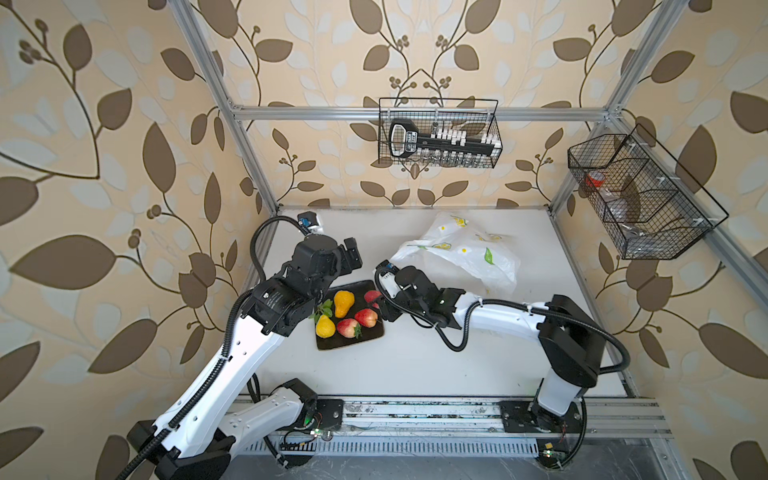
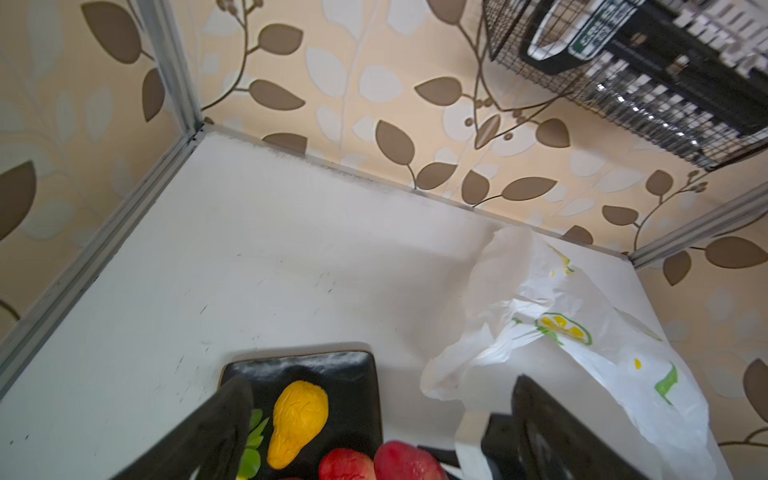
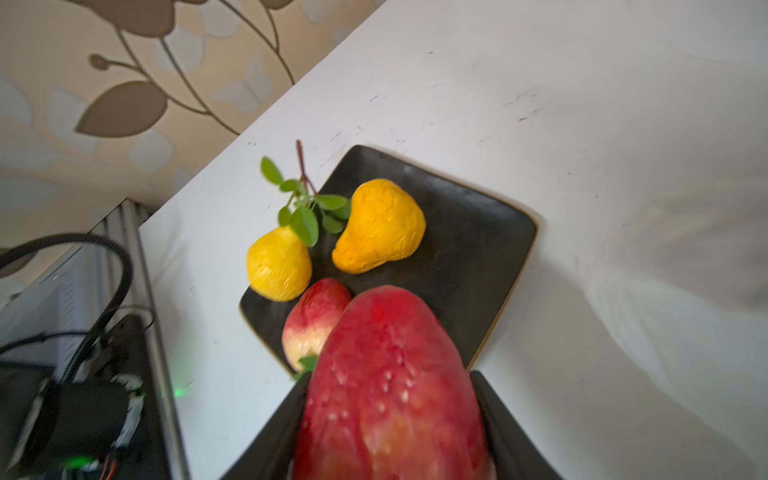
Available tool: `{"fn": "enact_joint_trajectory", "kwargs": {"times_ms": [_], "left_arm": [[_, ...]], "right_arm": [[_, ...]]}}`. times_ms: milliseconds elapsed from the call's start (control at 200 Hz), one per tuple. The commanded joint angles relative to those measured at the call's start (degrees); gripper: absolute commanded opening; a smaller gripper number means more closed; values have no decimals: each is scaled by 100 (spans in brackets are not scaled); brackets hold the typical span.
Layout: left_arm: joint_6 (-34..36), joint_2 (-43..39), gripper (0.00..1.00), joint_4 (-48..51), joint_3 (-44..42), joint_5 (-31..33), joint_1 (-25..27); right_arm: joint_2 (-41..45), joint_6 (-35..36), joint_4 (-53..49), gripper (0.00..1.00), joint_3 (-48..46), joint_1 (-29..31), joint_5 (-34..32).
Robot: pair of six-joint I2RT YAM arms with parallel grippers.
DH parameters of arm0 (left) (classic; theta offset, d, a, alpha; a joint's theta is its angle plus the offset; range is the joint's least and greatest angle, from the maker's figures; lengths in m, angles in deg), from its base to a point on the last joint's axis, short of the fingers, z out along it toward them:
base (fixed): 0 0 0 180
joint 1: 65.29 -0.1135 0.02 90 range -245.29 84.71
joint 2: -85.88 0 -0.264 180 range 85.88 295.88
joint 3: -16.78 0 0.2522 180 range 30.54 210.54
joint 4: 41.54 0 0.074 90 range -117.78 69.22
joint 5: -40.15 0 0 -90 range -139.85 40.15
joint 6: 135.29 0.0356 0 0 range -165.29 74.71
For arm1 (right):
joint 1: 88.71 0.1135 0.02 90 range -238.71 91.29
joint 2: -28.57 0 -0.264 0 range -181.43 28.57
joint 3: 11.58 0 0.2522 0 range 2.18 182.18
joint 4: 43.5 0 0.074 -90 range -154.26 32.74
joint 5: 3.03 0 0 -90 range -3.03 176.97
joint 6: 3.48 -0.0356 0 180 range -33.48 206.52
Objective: Take the fake fruits out of the plastic bag
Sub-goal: 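Lower the red apple onto the tray and open the right gripper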
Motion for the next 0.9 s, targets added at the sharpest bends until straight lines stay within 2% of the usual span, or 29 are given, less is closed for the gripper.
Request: {"fn": "enact_joint_trajectory", "kwargs": {"times_ms": [0, 150, 280, 475, 680, 895], "left_arm": [[-598, -244, 96, 580, -232, 505, -11], [-729, -462, 96, 814, -413, 548, -15], [-732, -521, 96, 853, -448, 516, -10], [-581, -466, 96, 844, -384, 381, -14], [-415, -415, 96, 784, -326, 287, -13], [-215, -281, 97, 606, -204, 157, -14]], "right_arm": [[-551, -356, -114, 49, 553, -11, -494], [-1338, -388, -381, 52, 1281, -34, -742], [-1907, -396, -621, 55, 1816, -82, -692], [-2377, -315, -782, 64, 2232, -89, -681], [-2288, -212, -751, 77, 2272, -90, -607], [-1335, -178, -536, 79, 1795, -79, -429]]}}
